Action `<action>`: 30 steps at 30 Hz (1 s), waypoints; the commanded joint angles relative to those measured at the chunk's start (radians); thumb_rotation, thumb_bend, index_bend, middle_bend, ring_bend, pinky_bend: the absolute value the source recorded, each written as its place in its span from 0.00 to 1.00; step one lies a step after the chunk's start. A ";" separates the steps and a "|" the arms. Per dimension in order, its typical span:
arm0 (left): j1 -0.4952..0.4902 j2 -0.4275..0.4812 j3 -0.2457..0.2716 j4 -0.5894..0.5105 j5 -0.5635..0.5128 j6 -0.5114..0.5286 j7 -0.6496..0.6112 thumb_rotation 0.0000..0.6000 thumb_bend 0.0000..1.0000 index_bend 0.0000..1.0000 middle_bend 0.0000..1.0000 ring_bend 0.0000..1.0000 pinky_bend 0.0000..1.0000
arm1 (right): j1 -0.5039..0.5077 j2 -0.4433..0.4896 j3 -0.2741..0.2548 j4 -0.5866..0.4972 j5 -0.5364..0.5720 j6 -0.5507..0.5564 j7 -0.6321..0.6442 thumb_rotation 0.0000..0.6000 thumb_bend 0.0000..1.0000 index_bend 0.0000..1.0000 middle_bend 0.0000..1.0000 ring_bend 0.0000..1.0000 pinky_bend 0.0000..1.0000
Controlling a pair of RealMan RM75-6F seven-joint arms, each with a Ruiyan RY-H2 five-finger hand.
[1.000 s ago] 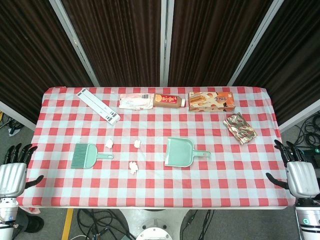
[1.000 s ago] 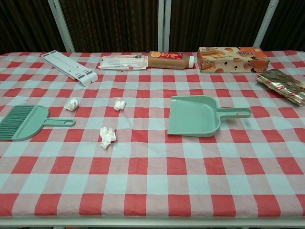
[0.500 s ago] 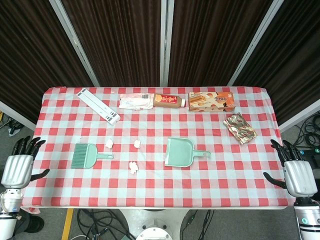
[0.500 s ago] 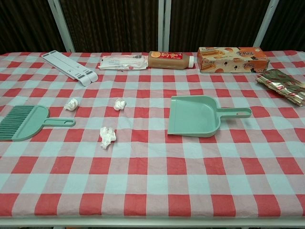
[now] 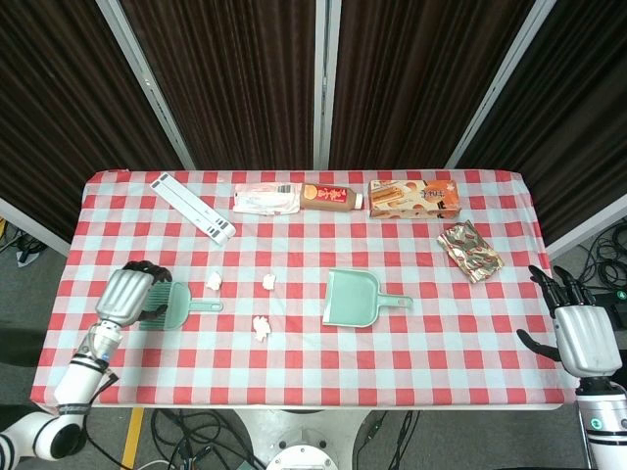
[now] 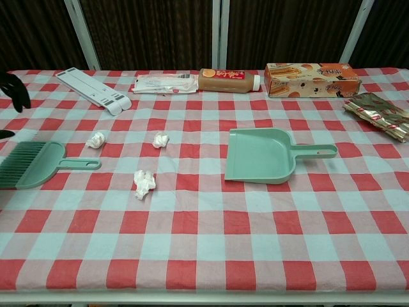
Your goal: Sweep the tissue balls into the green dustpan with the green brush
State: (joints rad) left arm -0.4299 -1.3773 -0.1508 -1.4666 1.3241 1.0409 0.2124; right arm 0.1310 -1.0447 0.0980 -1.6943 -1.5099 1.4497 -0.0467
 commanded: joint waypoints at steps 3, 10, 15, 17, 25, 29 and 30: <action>-0.063 -0.098 0.004 0.060 -0.070 -0.062 0.112 1.00 0.24 0.39 0.40 0.31 0.48 | 0.003 -0.003 0.000 0.003 0.005 -0.004 0.000 1.00 0.07 0.09 0.24 0.08 0.18; -0.075 -0.177 0.024 0.074 -0.106 -0.042 0.191 1.00 0.24 0.40 0.41 0.45 0.70 | 0.007 -0.012 -0.002 0.016 0.016 -0.016 0.008 1.00 0.07 0.10 0.24 0.08 0.18; -0.085 -0.215 0.042 0.106 -0.121 -0.039 0.241 1.00 0.24 0.40 0.41 0.49 0.73 | 0.007 -0.018 -0.004 0.025 0.019 -0.017 0.016 1.00 0.07 0.10 0.24 0.08 0.18; -0.089 -0.227 0.044 0.116 -0.132 -0.041 0.258 1.00 0.24 0.39 0.41 0.49 0.74 | 0.006 -0.019 -0.004 0.028 0.021 -0.017 0.020 1.00 0.07 0.10 0.24 0.08 0.18; -0.123 -0.247 0.034 0.132 -0.233 -0.085 0.350 1.00 0.24 0.40 0.41 0.53 0.78 | 0.003 -0.023 -0.007 0.037 0.024 -0.016 0.029 1.00 0.07 0.10 0.25 0.08 0.18; -0.132 -0.255 0.034 0.146 -0.247 -0.092 0.346 1.00 0.25 0.40 0.41 0.53 0.78 | 0.002 -0.024 -0.008 0.038 0.026 -0.015 0.030 1.00 0.07 0.10 0.25 0.08 0.18; -0.133 -0.256 0.035 0.150 -0.246 -0.092 0.342 1.00 0.25 0.40 0.41 0.53 0.78 | 0.002 -0.024 -0.008 0.038 0.026 -0.015 0.030 1.00 0.07 0.10 0.25 0.08 0.18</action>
State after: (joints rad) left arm -0.5610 -1.6317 -0.1162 -1.3208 1.0782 0.9504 0.5587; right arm 0.1326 -1.0683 0.0895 -1.6560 -1.4835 1.4352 -0.0167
